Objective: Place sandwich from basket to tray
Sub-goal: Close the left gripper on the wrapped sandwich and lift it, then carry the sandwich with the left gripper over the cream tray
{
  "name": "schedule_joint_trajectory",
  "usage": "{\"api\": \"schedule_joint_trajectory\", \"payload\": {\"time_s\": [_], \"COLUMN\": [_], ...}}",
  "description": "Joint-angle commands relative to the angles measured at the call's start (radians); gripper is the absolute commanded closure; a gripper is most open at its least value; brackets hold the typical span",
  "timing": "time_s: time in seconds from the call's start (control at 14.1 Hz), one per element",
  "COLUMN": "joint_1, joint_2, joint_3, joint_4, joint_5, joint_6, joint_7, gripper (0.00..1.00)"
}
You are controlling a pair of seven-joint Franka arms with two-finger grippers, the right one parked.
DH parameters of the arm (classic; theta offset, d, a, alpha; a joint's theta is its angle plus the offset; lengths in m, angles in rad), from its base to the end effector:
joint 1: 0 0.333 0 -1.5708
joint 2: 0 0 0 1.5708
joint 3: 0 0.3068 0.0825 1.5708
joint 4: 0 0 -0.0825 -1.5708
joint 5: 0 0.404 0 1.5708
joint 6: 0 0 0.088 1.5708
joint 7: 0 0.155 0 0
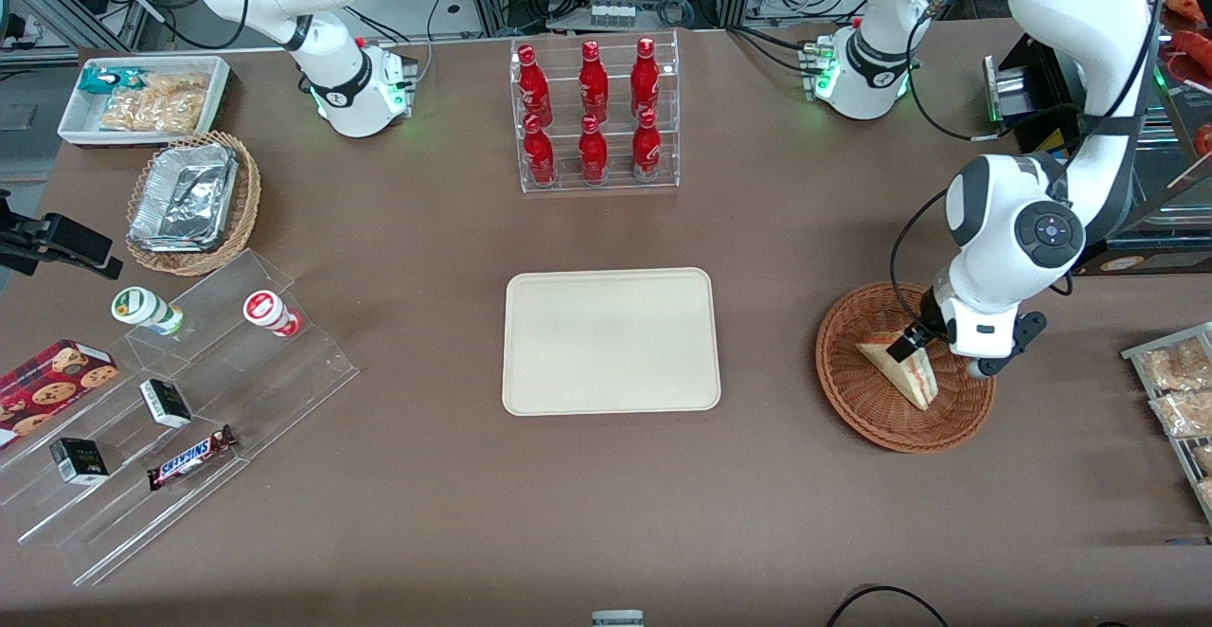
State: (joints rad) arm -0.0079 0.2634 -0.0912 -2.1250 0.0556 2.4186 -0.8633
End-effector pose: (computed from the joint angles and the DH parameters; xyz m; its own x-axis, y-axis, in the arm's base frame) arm 0.5861 -0.0571 0.2178 0.7469 0.6642 0.0313 0.6641 -0.7475 0.0145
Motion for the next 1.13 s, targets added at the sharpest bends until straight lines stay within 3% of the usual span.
{"api": "schedule_joint_trajectory", "payload": {"time_s": [0.0, 0.28, 0.35, 0.5, 0.71, 0.85, 1.06], "joint_1": [0.0, 0.002, 0.002, 0.0, 0.0, 0.0, -0.004], "joint_2": [0.026, 0.057, 0.065, 0.08, 0.083, 0.074, 0.045], "joint_3": [-0.002, -0.004, -0.004, -0.004, -0.002, -0.002, -0.004], "joint_4": [-0.001, 0.002, 0.007, 0.023, 0.033, 0.036, 0.056], "joint_5": [-0.002, -0.005, -0.005, -0.005, -0.003, 0.0, 0.003], "joint_6": [0.037, 0.039, 0.039, 0.037, 0.033, 0.025, -0.056], "joint_7": [-0.063, -0.065, -0.072, -0.12, -0.12, -0.094, 0.031], "gripper": [0.0, 0.01, 0.05, 0.26, 0.83, 0.91, 0.94]}}
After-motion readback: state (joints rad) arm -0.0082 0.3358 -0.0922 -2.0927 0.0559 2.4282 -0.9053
